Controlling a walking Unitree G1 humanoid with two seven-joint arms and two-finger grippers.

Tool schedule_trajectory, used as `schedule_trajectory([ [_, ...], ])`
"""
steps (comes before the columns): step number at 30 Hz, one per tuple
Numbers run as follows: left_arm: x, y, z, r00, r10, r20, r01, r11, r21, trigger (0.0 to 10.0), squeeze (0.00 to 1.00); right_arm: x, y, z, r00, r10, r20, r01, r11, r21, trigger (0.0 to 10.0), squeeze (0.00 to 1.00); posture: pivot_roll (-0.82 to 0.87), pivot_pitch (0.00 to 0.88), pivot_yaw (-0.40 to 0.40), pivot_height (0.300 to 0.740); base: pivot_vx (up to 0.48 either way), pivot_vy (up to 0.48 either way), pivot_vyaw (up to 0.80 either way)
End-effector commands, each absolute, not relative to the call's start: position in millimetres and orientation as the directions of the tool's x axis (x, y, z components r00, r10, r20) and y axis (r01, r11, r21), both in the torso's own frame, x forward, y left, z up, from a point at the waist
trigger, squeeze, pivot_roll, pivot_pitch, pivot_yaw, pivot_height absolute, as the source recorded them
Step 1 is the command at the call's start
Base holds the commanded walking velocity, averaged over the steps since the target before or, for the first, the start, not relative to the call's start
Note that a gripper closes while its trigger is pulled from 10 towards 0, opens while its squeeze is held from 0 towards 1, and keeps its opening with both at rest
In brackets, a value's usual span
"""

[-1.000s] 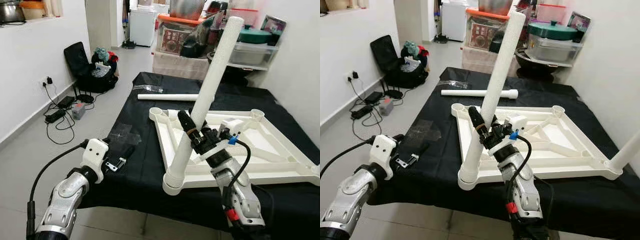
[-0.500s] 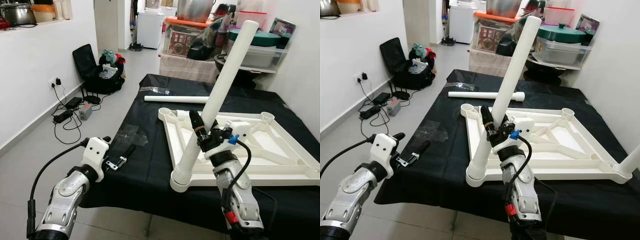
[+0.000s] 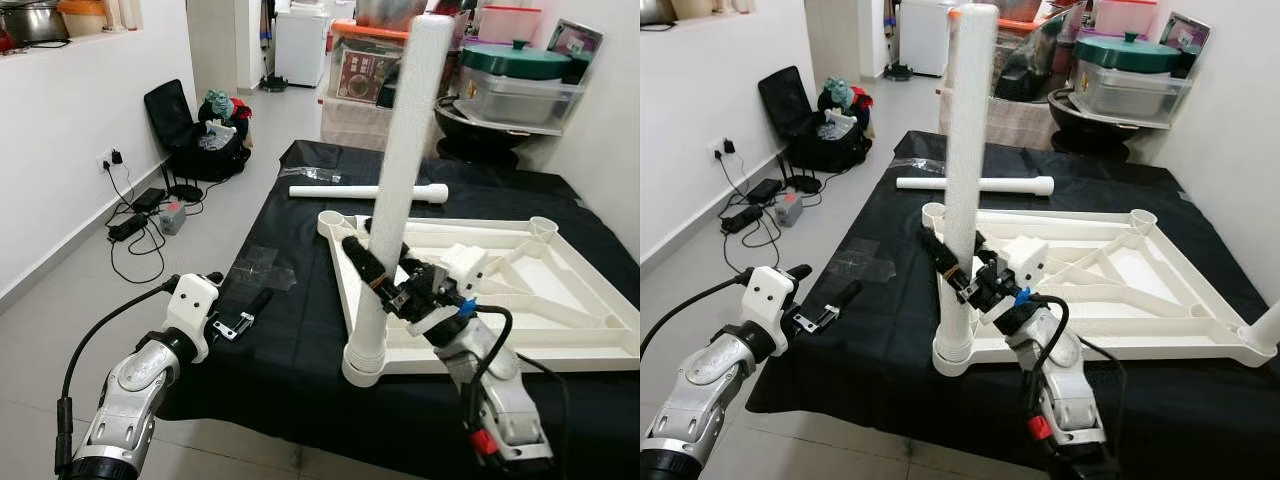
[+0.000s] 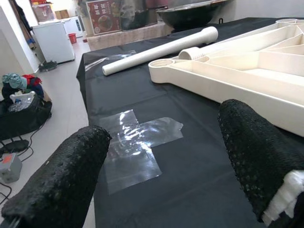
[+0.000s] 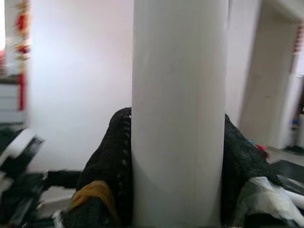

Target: Building children table

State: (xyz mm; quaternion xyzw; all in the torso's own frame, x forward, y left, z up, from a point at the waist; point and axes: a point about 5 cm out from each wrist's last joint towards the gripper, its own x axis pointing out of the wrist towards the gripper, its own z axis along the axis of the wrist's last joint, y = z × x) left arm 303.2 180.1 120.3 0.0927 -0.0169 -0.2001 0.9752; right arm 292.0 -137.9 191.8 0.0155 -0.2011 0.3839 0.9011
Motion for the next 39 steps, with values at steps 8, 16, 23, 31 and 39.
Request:
schedule_trajectory([
  [8, 299.0, 183.6, 117.1, 0.925, -0.381, -0.008, 0.376, 0.908, 0.185, 10.0, 0.0, 308.0, -180.9, 162.4, 0.758, 0.605, 0.244, -0.633, 0.773, 0.048, 0.0, 0.0, 0.1, 0.0, -0.1, 0.74, 0.0, 0.0, 0.0],
  [16, 300.6, 186.4, 118.3, 0.923, -0.385, -0.012, 0.381, 0.907, 0.182, 10.0, 0.0, 297.3, -188.5, 157.7, 0.812, 0.497, 0.306, -0.559, 0.813, 0.163, 0.0, 0.0, 0.08, 0.0, -0.074, 0.74, 0.0, 0.0, 0.0],
  [23, 305.8, 179.0, 118.8, 0.911, -0.412, -0.012, 0.407, 0.895, 0.181, 10.0, 0.0, 276.4, -191.2, 150.4, 0.864, 0.355, 0.358, -0.449, 0.865, 0.224, 0.0, 0.0, 0.05, 0.0, -0.039, 0.74, 0.0, 0.0, 0.0],
  [31, 314.0, 173.6, 124.0, 0.898, -0.44, -0.001, 0.433, 0.884, 0.176, 10.0, 0.0, 293.4, -190.2, 213.0, 0.791, 0.362, 0.493, -0.456, 0.887, 0.079, 0.0, 0.0, 0.04, 0.0, -0.028, 0.74, 0.0, 0.0, 0.0],
  [39, 313.2, 174.4, 128.4, 0.897, -0.441, 0.02, 0.431, 0.885, 0.174, 10.0, 0.0, 305.0, -193.1, 313.1, 0.62, 0.435, 0.653, -0.495, 0.862, -0.104, 0.0, 0.0, 0.07, 0.0, -0.063, 0.74, 0.0, 0.0, 0.0],
])
